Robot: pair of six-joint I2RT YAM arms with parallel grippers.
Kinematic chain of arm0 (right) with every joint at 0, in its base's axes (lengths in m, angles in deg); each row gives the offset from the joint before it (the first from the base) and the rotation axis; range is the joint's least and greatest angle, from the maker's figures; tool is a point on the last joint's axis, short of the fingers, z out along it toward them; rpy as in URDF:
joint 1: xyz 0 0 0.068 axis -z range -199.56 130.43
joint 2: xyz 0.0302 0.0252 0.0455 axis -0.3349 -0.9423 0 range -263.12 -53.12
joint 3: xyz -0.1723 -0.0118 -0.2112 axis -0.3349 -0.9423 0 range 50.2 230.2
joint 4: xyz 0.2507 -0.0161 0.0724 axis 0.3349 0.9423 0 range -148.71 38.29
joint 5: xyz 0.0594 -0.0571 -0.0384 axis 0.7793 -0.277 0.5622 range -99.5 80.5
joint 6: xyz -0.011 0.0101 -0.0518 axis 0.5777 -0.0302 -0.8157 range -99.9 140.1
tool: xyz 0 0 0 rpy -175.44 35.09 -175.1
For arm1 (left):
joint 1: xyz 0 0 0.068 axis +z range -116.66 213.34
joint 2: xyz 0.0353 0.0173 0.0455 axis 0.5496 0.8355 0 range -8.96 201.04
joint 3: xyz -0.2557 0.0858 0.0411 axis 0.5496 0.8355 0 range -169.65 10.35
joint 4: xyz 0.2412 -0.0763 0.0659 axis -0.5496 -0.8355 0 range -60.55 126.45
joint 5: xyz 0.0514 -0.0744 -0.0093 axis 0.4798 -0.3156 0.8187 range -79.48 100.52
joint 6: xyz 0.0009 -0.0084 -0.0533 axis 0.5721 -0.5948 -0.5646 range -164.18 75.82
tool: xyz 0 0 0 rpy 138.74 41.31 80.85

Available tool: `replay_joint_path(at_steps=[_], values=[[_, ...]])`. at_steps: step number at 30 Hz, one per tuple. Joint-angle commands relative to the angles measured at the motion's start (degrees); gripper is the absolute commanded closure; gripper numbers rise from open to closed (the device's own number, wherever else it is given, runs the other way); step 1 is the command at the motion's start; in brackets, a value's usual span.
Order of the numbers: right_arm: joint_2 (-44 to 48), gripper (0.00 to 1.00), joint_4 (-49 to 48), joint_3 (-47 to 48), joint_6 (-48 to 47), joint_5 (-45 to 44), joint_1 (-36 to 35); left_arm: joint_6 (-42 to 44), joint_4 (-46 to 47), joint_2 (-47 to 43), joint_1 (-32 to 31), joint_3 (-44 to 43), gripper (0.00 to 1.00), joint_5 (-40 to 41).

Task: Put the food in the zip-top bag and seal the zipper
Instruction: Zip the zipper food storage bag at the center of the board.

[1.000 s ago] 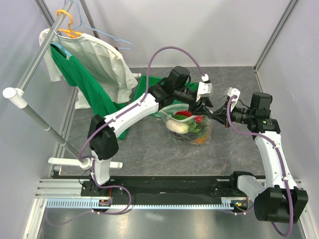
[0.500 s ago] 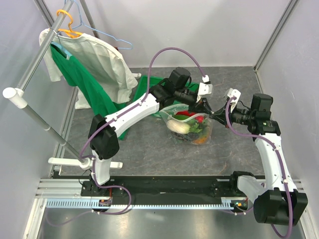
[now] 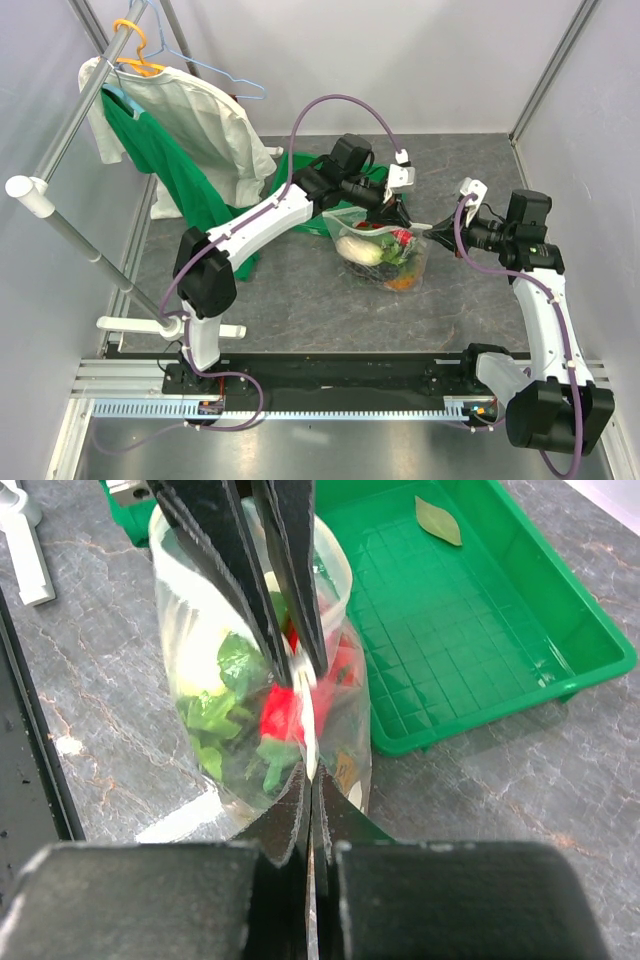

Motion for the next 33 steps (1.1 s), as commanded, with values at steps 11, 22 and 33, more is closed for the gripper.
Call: replay_joint_path(at_steps=[11, 22, 33], values=[[2.5, 1.00, -1.5, 0.0, -1.1, 2.4, 3.5, 11.8, -12.1, -8.9, 8.4, 4.7, 0.96, 3.7], [2.6, 1.00, -1.2, 0.1, -2.2, 1.9, 5.7, 18.1, -18.0, -11.9, 13.0, 5.7, 0.97, 6.0], [2.1, 1.00, 0.3, 1.4, -3.6, 1.6, 6.9, 20.9, -21.0, -17.0, 19.4, 11.0, 0.97, 7.8]])
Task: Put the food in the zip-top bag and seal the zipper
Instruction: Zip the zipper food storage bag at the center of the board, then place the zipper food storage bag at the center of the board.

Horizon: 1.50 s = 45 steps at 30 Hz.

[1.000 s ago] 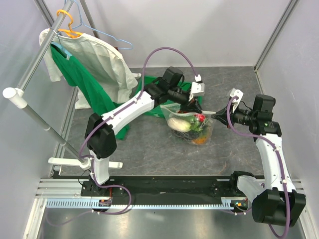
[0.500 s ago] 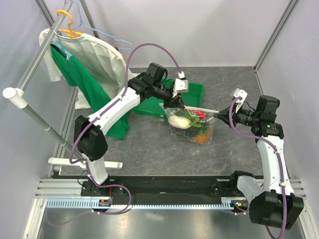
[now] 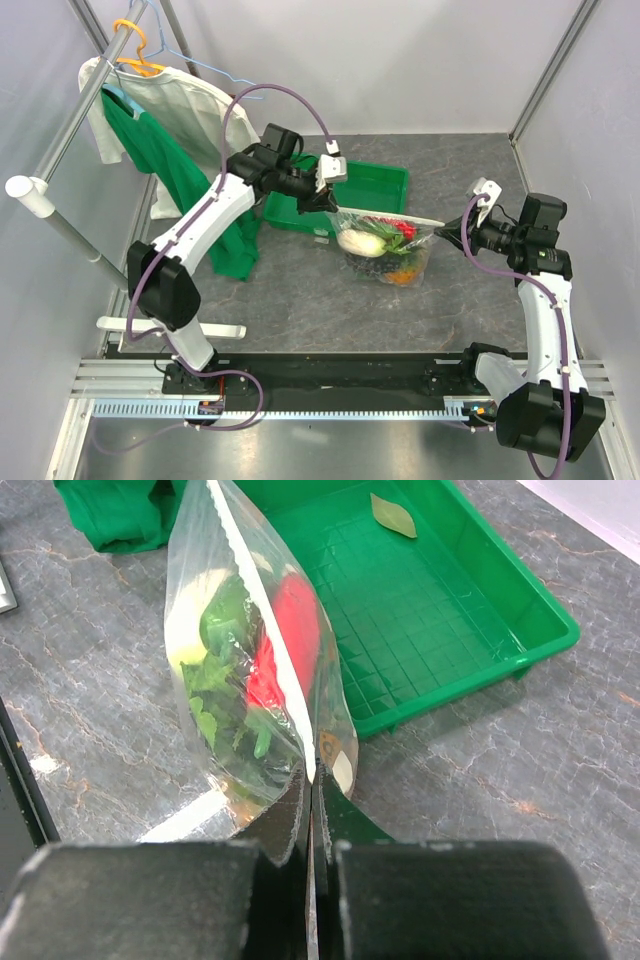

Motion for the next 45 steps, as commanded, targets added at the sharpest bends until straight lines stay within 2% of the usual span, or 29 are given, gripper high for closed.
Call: replay_joint_path(at_steps=[1, 12, 15, 16, 19, 22, 27, 28, 29, 39, 42, 44, 45], values=[[0.5, 1.00, -0.7, 1.7, -2.2, 0.3, 1.2, 3.8, -1.8, -5.1, 3.8, 2.1, 0.97, 3.2], [1.0, 1.00, 1.2, 2.4, -3.6, 1.2, 1.2, 5.8, -4.8, -8.1, 4.3, 4.9, 0.95, 1.4], [1.4, 1.00, 4.9, 3.2, -6.8, 3.7, 0.9, 4.9, -5.4, -8.6, 3.5, 3.4, 0.77, -2.6], [1.4, 1.00, 7.6, 3.8, -9.4, 4.1, 0.8, 4.6, -5.4, -8.5, 2.0, 1.7, 0.65, -3.8], [1.1, 1.00, 12.4, 4.9, -13.4, 3.9, 0.7, 2.8, -5.2, -6.8, -2.6, -2.6, 0.54, -2.8], [0.9, 1.00, 14.1, 5.2, -14.1, 3.9, 0.7, -0.3, -4.5, -4.8, -6.4, -6.5, 0.48, -0.7], [1.8, 1.00, 14.8, 5.1, -14.7, 4.6, 0.7, -1.8, -3.6, -0.6, -10.9, -8.1, 0.43, 0.9], [1.8, 1.00, 14.9, 5.0, -14.8, 4.6, 0.7, -2.1, -3.0, -0.1, -11.4, -8.1, 0.38, 1.0], [2.1, 1.00, 15.1, 5.0, -15.0, 4.6, 0.7, -2.5, -2.5, 0.2, -11.8, -8.1, 0.37, 1.3], [3.4, 1.00, 17.9, 4.9, -17.5, 5.2, 0.7, -1.1, 0.8, 5.4, -13.0, -8.5, 0.36, 3.1], [3.6, 1.00, 18.0, 4.8, -17.1, 5.2, 0.7, -1.2, 0.8, 6.4, -13.2, -8.6, 0.40, 2.0], [3.5, 1.00, 18.0, 4.9, -16.9, 5.2, 0.7, -1.2, 0.8, 6.7, -13.6, -8.4, 0.49, 1.7], [3.4, 1.00, 18.0, 5.0, -16.9, 5.2, 0.7, -1.2, 0.8, 6.7, -13.7, -8.4, 0.57, 0.9]])
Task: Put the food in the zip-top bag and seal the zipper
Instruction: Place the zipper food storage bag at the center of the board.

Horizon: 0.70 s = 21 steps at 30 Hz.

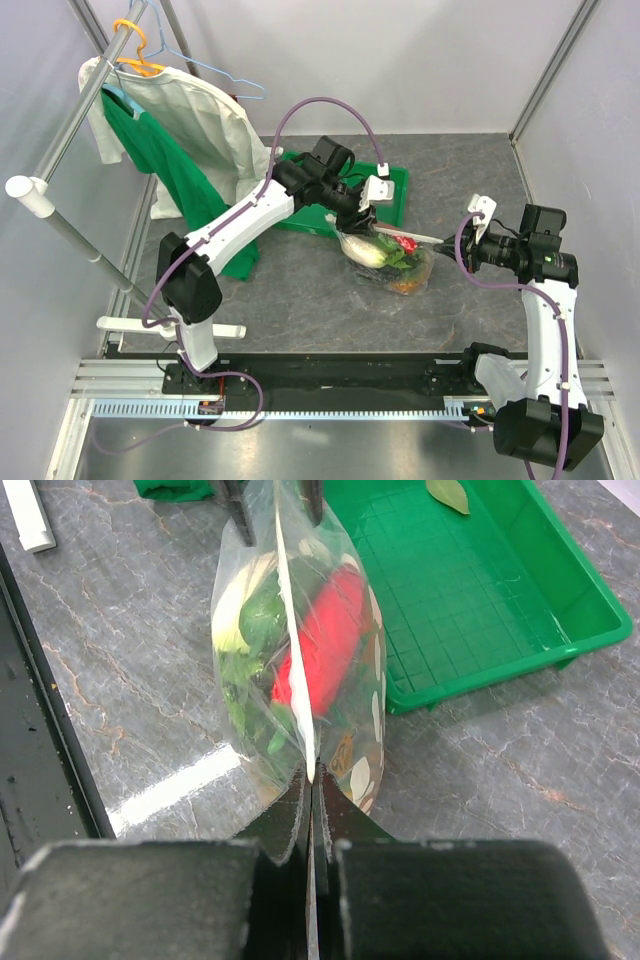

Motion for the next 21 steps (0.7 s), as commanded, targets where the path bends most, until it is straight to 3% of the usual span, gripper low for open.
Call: replay_joint_path(at_steps=[1, 2, 3, 4, 5, 6, 7, 8, 9, 13, 14, 16, 20, 21], values=[[0.5, 1.00, -0.1, 2.4, -2.0, 3.7, 0.3, -0.3, 1.8, 0.3, -1.0, -1.5, 0.74, -1.9], [0.4, 1.00, -0.2, 2.5, -1.5, 3.8, 0.3, -0.3, 1.9, 0.2, -1.0, -1.5, 0.83, -2.6], [0.2, 1.00, -0.3, 2.7, -1.0, 3.9, 0.3, -0.4, 1.8, 0.2, -1.0, -1.6, 0.98, -3.0], [-0.2, 1.00, -0.8, 3.3, -0.2, 4.0, 0.3, -1.0, 1.8, 0.2, -1.0, -1.9, 0.98, -3.2], [-0.6, 0.95, -2.5, 3.8, 8.5, 4.1, 0.3, -1.8, 1.9, 0.5, -0.9, -2.2, 0.98, -3.4], [-1.1, 0.75, -11.3, 4.3, 16.8, 4.1, 0.3, -2.7, 2.3, 0.8, -0.7, -3.3, 0.98, -3.7], [-2.6, 0.62, -16.7, 4.6, 25.5, 4.0, 0.3, -5.2, 2.7, 1.1, -0.5, -3.8, 0.98, -4.0], [-3.5, 0.49, -21.0, 5.4, 41.5, 3.9, 0.3, -6.6, 3.2, 1.7, -0.5, -4.4, 0.98, -4.1], [-4.5, 0.34, -28.0, 7.3, 46.9, 2.3, 0.3, -7.7, 4.2, 2.2, -0.5, -5.7, 0.98, -4.6], [-6.8, 0.22, -39.6, 11.1, 66.1, -2.4, 0.3, -14.8, 8.6, 4.4, -0.5, -8.9, 0.98, -5.4], [-6.8, 0.10, -41.2, 11.4, 68.4, -3.6, 0.3, -15.9, 9.1, 5.0, -0.5, -9.9, 0.98, -5.2], [-7.1, 0.02, -43.7, 12.8, 73.7, -7.5, 0.4, -18.3, 10.8, 6.9, -0.5, -13.0, 0.98, -4.9], [-9.2, 0.02, -48.7, 15.4, 86.8, -14.5, 3.2, -19.5, 14.5, 9.2, -1.5, -16.8, 0.98, -4.9], [-9.9, 0.02, -55.6, 15.7, 90.5, -15.2, 4.1, -21.1, 15.2, 9.6, -1.7, -18.2, 0.98, -5.2]])
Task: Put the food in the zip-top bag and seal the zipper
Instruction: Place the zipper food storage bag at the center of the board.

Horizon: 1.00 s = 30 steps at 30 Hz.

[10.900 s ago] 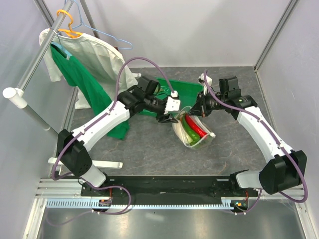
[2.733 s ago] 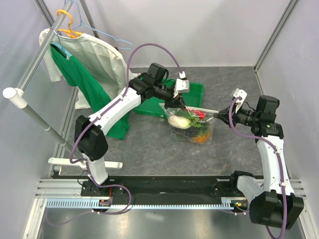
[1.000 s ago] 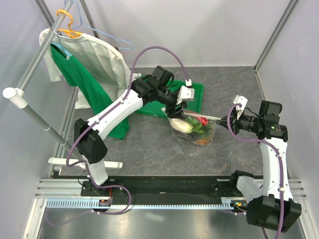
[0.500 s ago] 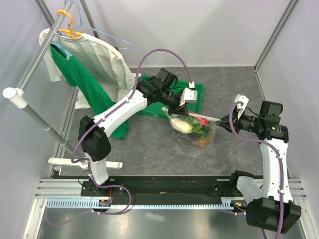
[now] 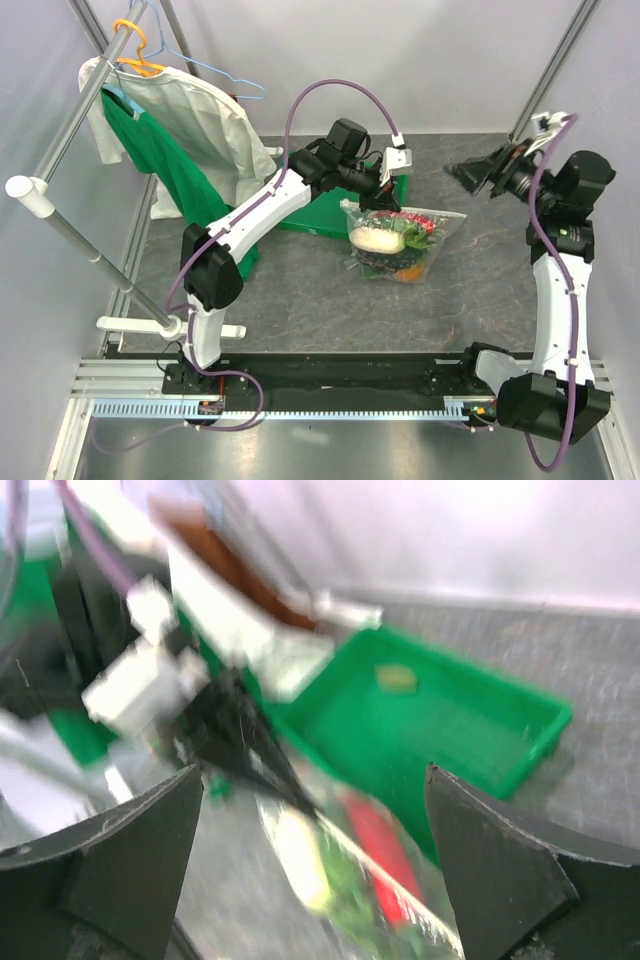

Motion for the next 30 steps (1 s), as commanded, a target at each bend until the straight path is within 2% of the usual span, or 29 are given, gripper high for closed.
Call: replay_joint_path(at_steps=[1, 3, 5, 10, 16, 21, 26, 30], values=[[-3.5, 0.02, -19.7, 3.4, 28.7, -8.9, 4.7, -6.9, 9.4, 1.6, -1.4, -7.0, 0.98, -3.0], [-6.5, 0.02, -28.2, 4.3, 35.6, -9.7, 5.9, -8.0, 9.8, 2.5, -2.5, -9.5, 0.98, -3.1], [-8.8, 0.02, -32.3, 6.6, 41.5, -9.8, 7.1, -8.6, 10.3, 3.3, -3.3, -11.5, 0.98, -3.5], [-13.2, 0.02, -33.7, 9.8, 42.7, -9.1, 9.5, -10.1, 10.7, 2.6, -3.5, -11.7, 0.98, -3.3], [-13.5, 0.02, -31.4, 9.8, 39.7, -6.7, 11.6, -7.1, 6.0, -5.4, -3.5, -4.1, 0.98, -5.1], [-12.5, 0.02, -28.3, 8.4, 36.4, -4.7, 11.9, -7.2, 2.7, -14.2, -3.5, 6.0, 0.98, -4.2], [-11.8, 0.02, -29.1, 6.7, 36.6, -4.0, 11.8, -8.1, 2.3, -18.6, -2.5, 14.0, 0.98, -0.9], [-11.7, 0.02, -29.6, 6.4, 36.8, -3.2, 11.9, -7.9, 2.2, -19.9, -0.2, 15.9, 0.98, -1.4]])
